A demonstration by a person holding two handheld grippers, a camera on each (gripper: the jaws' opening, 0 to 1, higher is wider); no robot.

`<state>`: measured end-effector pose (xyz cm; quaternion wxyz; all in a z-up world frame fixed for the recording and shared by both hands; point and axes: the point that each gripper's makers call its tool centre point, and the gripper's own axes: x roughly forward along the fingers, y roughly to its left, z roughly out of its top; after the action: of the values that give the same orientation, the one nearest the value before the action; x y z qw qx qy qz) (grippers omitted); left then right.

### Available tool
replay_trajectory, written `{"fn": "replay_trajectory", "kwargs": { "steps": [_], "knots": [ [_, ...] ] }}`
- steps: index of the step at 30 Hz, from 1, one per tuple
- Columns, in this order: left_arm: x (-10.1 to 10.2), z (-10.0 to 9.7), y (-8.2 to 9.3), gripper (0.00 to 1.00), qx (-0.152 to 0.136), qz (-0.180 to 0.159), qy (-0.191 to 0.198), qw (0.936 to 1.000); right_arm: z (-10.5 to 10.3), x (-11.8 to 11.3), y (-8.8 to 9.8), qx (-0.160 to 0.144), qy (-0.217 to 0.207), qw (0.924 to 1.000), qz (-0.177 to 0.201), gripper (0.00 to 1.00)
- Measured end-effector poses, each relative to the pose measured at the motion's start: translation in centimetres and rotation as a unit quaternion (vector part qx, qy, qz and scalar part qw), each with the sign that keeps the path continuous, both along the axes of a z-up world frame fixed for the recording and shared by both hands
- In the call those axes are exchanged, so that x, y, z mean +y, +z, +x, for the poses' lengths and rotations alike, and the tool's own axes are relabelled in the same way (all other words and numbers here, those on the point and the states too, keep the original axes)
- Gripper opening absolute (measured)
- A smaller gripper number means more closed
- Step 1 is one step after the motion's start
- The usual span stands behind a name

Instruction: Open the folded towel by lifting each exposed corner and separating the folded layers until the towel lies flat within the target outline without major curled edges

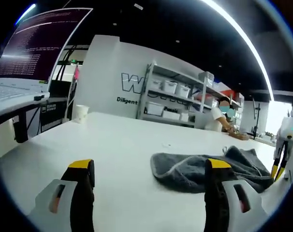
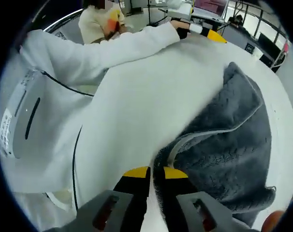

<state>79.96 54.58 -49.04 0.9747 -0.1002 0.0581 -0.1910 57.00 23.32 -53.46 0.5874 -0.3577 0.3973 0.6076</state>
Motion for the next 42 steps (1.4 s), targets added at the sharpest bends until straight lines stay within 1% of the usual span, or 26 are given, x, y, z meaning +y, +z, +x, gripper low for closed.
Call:
{"fn": "replay_trajectory", "kwargs": {
  "steps": [1, 2, 5, 7, 9, 10, 12, 13, 14, 16, 18, 19, 21, 22, 23, 26, 27, 28, 30, 32, 35, 36, 40, 41, 42],
  "knots": [
    [0.0, 0.0, 0.0, 0.93, 0.0, 0.0, 0.0, 1.0, 0.0, 0.2, 0.7, 0.002, -0.008, 0.9998, 0.019, 0.07],
    [0.1, 0.1, 0.0, 0.93, 0.0, 0.0, 0.0, 1.0, 0.0, 0.0, 1.4, 0.002, -0.009, 0.9995, 0.029, 0.09],
    [0.0, 0.0, 0.0, 0.93, 0.0, 0.001, 0.0, 1.0, 0.5, -0.3, 2.9, -0.011, -0.022, 0.9981, 0.056, 0.14],
    [-0.1, -0.1, 0.0, 0.93, 0.001, 0.001, 0.0, 1.0, 1.3, -0.6, 4.5, -0.028, -0.042, 0.9949, 0.087, 0.18],
    [-0.1, -0.1, 0.0, 0.93, 0.0, 0.0, 0.0, 1.0, 2.4, -1.4, 5.7, -0.046, -0.069, 0.9909, 0.107, 0.21],
    [-0.1, -0.1, 0.1, 0.93, 0.0, 0.0, -0.001, 1.0, 2.9, -1.6, 6.2, -0.055, -0.077, 0.9891, 0.113, 0.24],
    [-0.2, -0.1, 0.1, 0.93, -0.001, 0.0, -0.003, 1.0, 4.3, -2.8, 7.3, -0.076, -0.113, 0.9824, 0.128, 0.28],
    [-0.3, -0.1, 0.1, 0.93, -0.001, 0.0, -0.004, 1.0, 5.2, -3.7, 8.1, -0.093, -0.131, 0.9772, 0.138, 0.3],
    [-0.4, -0.2, 0.1, 0.93, -0.001, 0.001, -0.004, 1.0, 5.7, -4.1, 8.4, -0.101, -0.142, 0.9744, 0.142, 0.31],
    [-0.4, -0.2, 0.1, 0.93, 0.0, 0.002, -0.004, 1.0, 7.0, -5.9, 9.4, -0.129, -0.178, 0.9649, 0.144, 0.31],
    [-0.5, -0.2, 0.1, 0.93, 0.0, 0.002, -0.005, 1.0, 8.0, -7.4, 10.1, -0.153, -0.209, 0.9552, 0.143, 0.34],
    [-0.5, -0.2, 0.0, 0.93, 0.001, 0.001, -0.005, 1.0, 8.4, -7.9, 10.5, -0.16, -0.222, 0.9508, 0.146, 0.37],
    [-0.5, -0.2, 0.0, 0.93, 0.001, 0.002, -0.006, 1.0, 8.7, -8.3, 10.7, -0.164, -0.235, 0.9462, 0.15, 0.42],
    [-0.6, -0.1, -0.1, 0.94, 0.004, 0.004, -0.007, 1.0, 9.4, -9.0, 11.4, -0.176, -0.255, 0.9375, 0.159, 0.47],
    [-0.6, -0.1, -0.1, 0.94, 0.005, 0.004, -0.007, 1.0, 9.8, -9.3, 11.7, -0.185, -0.266, 0.9318, 0.163, 0.5],
    [-0.8, 0.0, -0.3, 0.94, 0.009, 0.005, -0.011, 0.9999, 10.5, -10.3, 12.5, -0.201, -0.295, 0.9185, 0.171, 0.56],
    [-1.0, -0.1, -0.4, 0.94, 0.009, 0.006, -0.013, 0.9999, 10.5, -10.4, 12.6, -0.203, -0.297, 0.9171, 0.173, 0.58],
    [-1.1, -0.1, -0.4, 0.94, 0.009, 0.008, -0.015, 0.9998, 10.6, -10.7, 12.9, -0.203, -0.304, 0.9133, 0.179, 0.6],
    [-1.5, -0.2, -0.6, 0.94, 0.012, 0.011, -0.018, 0.9997, 10.6, -11.3, 13.1, -0.203, -0.314, 0.9092, 0.182, 0.63],
    [-1.8, -0.2, -0.8, 0.94, 0.015, 0.013, -0.021, 0.9996, 10.6, -11.7, 13.2, -0.206, -0.321, 0.907, 0.179, 0.67],
    [-2.3, -0.3, -0.9, 0.94, 0.017, 0.014, -0.028, 0.9994, 11.0, -12.9, 13.5, -0.22, -0.337, 0.8993, 0.171, 0.71],
    [-2.7, -0.3, -0.9, 0.94, 0.017, 0.014, -0.033, 0.9992, 11.1, -13.3, 13.7, -0.223, -0.345, 0.8953, 0.172, 0.72],
    [-4.6, -0.9, -0.8, 0.94, 0.017, 0.023, -0.058, 0.9979, 11.1, -14.8, 14.4, -0.228, -0.362, 0.8863, 0.178, 0.77],
    [-4.9, -0.9, -0.8, 0.94, 0.016, 0.027, -0.064, 0.9975, 11.1, -15.1, 14.5, -0.229, -0.365, 0.8848, 0.178, 0.78],
    [-5.0, -0.9, -0.8, 0.94, 0.016, 0.028, -0.066, 0.9973, 11.1, -15.5, 14.6, -0.23, -0.371, 0.8817, 0.179, 0.81]
  ]
}}
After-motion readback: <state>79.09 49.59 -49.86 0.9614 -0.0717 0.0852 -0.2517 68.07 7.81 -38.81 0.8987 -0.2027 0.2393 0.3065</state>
